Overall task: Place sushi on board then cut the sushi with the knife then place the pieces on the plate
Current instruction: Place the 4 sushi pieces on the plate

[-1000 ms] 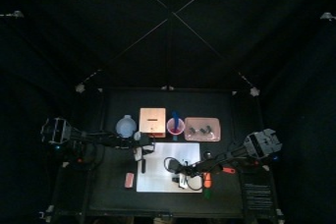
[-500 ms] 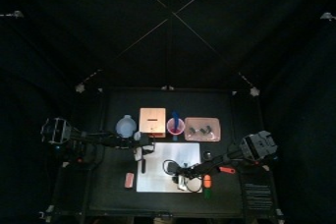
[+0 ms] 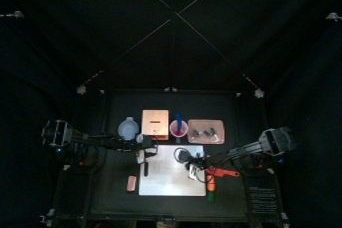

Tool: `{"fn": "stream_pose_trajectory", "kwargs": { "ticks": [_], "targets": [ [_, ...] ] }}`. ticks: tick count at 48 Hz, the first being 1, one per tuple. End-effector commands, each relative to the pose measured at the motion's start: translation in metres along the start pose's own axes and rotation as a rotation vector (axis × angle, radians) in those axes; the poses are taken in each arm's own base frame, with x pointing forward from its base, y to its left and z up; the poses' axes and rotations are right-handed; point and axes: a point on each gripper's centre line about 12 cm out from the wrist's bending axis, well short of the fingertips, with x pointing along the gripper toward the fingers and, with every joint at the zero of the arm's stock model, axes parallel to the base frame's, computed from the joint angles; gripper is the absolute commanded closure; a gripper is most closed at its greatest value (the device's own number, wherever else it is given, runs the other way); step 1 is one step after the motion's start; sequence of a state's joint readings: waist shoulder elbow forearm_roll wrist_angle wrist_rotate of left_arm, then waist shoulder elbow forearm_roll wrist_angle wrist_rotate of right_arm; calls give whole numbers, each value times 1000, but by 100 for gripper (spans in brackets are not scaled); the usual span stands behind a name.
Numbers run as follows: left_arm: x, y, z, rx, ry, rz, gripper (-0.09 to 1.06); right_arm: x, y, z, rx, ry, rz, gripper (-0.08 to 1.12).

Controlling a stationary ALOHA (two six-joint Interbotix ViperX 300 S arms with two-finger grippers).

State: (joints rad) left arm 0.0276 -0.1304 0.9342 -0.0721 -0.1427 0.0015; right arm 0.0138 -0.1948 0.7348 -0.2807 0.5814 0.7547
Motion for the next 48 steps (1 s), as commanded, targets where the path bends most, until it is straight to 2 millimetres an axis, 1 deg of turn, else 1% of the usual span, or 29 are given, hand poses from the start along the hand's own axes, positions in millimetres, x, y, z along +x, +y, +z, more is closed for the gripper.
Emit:
{"fn": "stream_pose_trajectory", "kwargs": {
  "ticks": [1, 3, 4, 10, 14, 21, 25, 31, 35, 42, 48],
  "targets": [
    [0, 0, 8, -2, -26, -1, 19, -19, -46, 16, 98, -72, -63, 47],
    [0, 0, 8, -3, -26, -1, 19, -21, -62, 18, 124, -87, -96, 47],
    [0, 0, 8, -3, -26, -1, 19, -21, -75, 21, 144, -97, -120, 47],
    [0, 0, 8, -3, -26, -1, 19, -16, -120, 29, 224, -131, -202, 47],
    [0, -1, 9, -5, -28, -1, 19, -10, -140, 32, 265, -149, -226, 47],
    [0, -1, 9, -5, -27, -2, 19, 10, -163, 30, 310, -132, -247, 46],
    [0, -3, 9, -8, -29, -7, 19, 25, -172, 26, 321, -97, -262, 46],
    [0, -4, 9, -11, -28, -9, 19, 46, -174, 22, 318, -47, -266, 45],
    [0, -5, 10, -9, -30, -11, 19, 53, -175, 20, 317, -24, -270, 42],
    [0, -6, 15, -6, -42, -13, 19, 56, -176, 18, 315, -11, -274, 35],
    [1, -7, 18, 7, -50, -17, 19, 48, -176, 23, 305, -39, -276, 28]
  ]
}}
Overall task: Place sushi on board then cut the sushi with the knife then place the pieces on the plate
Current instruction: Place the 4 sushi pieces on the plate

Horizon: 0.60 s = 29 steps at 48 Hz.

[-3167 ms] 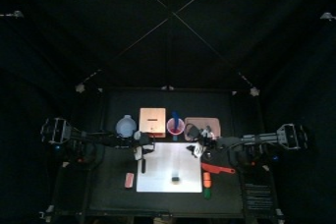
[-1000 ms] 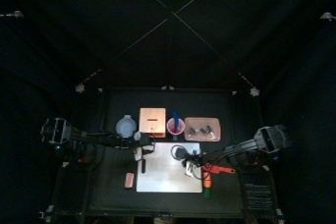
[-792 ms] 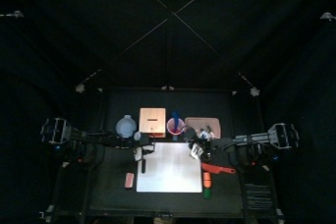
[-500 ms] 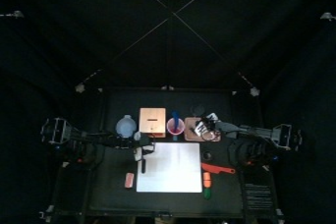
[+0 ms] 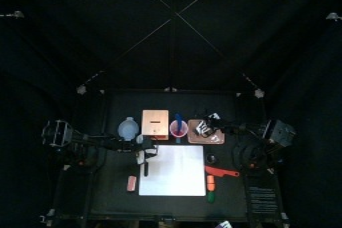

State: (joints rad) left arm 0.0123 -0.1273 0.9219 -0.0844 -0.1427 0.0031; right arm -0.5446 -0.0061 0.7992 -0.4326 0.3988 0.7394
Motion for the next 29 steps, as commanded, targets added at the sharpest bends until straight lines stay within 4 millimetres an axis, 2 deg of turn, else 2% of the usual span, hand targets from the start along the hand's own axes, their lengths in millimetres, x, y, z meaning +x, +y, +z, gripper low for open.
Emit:
{"fn": "stream_pose_trajectory", "kwargs": {
  "ticks": [1, 15, 25, 29],
  "targets": [
    [0, -2, 14, 11, -41, -6, 19, -16, 0, 14, 4, -62, 13, 28],
    [0, -7, 16, 27, -45, -18, 19, -54, -5, 29, -5, -162, 9, 25],
    [1, -6, 13, 27, -36, -17, 19, -67, -5, 31, -1, -196, 21, 25],
    [1, -7, 14, 27, -39, -17, 19, -74, 1, 30, -27, -215, 36, 25]
  ]
}}
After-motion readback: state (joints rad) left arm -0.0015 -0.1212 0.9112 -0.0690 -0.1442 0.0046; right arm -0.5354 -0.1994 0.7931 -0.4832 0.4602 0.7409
